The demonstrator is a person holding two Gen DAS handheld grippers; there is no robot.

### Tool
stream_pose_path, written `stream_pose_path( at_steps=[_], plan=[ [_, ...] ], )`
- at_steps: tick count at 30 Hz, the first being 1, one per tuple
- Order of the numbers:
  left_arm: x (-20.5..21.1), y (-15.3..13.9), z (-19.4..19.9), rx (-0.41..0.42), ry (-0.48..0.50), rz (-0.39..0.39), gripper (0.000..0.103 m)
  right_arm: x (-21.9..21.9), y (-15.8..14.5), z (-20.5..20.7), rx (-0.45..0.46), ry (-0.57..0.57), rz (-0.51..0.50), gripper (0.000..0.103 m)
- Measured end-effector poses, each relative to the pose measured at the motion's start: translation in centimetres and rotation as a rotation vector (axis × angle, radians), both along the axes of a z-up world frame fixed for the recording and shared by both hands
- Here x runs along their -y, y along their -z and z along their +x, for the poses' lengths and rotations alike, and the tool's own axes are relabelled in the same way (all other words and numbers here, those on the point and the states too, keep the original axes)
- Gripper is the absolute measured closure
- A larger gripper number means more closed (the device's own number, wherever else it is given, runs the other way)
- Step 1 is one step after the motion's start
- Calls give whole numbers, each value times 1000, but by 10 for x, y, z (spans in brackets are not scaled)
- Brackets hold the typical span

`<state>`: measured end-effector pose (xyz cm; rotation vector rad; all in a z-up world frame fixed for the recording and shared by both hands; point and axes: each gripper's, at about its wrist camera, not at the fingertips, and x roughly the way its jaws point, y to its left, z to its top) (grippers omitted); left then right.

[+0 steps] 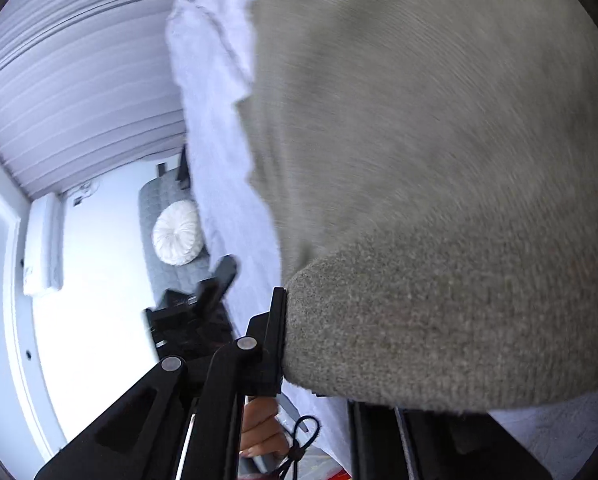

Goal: Fold small clothes

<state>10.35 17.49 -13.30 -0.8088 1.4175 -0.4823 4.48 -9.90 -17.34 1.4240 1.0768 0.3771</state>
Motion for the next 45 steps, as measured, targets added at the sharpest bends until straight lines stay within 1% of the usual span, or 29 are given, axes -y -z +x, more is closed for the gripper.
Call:
stream_pose_path(
  at_steps=[3, 5, 8, 10, 12, 13, 15, 16, 17, 18, 19, 20, 21, 22, 23, 27, 29, 30, 31, 32, 33, 34, 36, 37, 40, 41, 42, 43, 45],
  plan=[
    [14, 3, 14, -19, 15, -138, 0, 3, -21, 8, 62, -36, -30, 93],
    [26, 2, 23, -16, 28, -161, 0, 3, -27, 11, 78, -50, -43, 93],
    [49, -8, 32, 17, 66, -145, 0, 1, -29, 10, 81, -59, -48, 93],
    [65, -16, 32, 51, 107, -98, 0, -1, -26, 7, 68, -69, -63, 93],
    [81, -19, 29, 75, 154, 9, 4, -5, -20, 8, 42, -90, -94, 93],
    [89, -19, 26, 88, 177, 68, 10, -6, -16, 6, 25, -104, -105, 93],
    [102, -14, 21, 104, 233, 221, 37, -10, -9, 2, -21, -142, -129, 92],
    [105, -11, 18, 111, 259, 279, 44, -11, -8, 1, -36, -157, -136, 89],
    [108, -9, 16, 125, 277, 315, 48, -12, -7, 0, -59, -179, -159, 89],
    [110, -10, 13, 147, 286, 330, 48, -12, -6, -1, -76, -197, -184, 85],
    [109, -11, 12, 161, 287, 335, 48, -11, -6, -3, -92, -219, -210, 76],
    [110, -12, 11, 168, 287, 343, 48, -9, -6, -5, -108, -239, -240, 71],
    [111, -13, 11, 172, 286, 353, 48, -5, -7, -8, -122, -256, -267, 54],
    [111, -12, 11, 174, 286, 362, 48, -2, -8, -9, -133, -267, -287, 44],
    [111, -12, 11, 175, 286, 368, 48, 4, -11, -11, -138, -275, -307, 43],
    [116, -13, 12, 180, 286, 391, 48, 27, -36, -12, -73, -293, -348, 44],
    [115, -13, 12, 183, 289, 405, 46, 38, -52, -8, -26, -283, -428, 53],
    [116, -13, 12, 185, 290, 413, 46, 44, -60, -3, -9, -269, -479, 64],
    [117, -13, 12, 186, 292, 420, 46, 48, -64, 2, -4, -257, -516, 72],
    [118, -13, 12, 186, 293, 428, 46, 54, -67, 8, -7, -238, -560, 76],
    [118, -13, 11, 187, 295, 435, 46, 60, -67, 15, -21, -221, -602, 84],
    [120, -14, 11, 188, 298, 447, 46, 66, -66, 16, -34, -213, -634, 87],
    [123, -15, 11, 191, 302, 469, 46, 69, -63, 29, -62, -204, -731, 88],
    [125, -16, 11, 195, 304, 483, 46, 71, -60, 31, -70, -203, -753, 88],
    [132, -19, 10, 211, 313, 524, 46, 74, -44, 39, -98, -193, -744, 88],
    [134, -21, 8, 223, 318, 539, 49, 73, -39, 41, -108, -199, -747, 89],
    [138, -23, 7, 237, 324, 554, 55, 76, -33, 39, -113, -204, -752, 92],
    [141, -26, 5, 255, 335, 576, 58, 77, -28, 38, -114, -209, -755, 92],
    [147, -33, 2, 290, 352, 612, 72, 79, -24, 31, -112, -210, -759, 92]
  ],
)
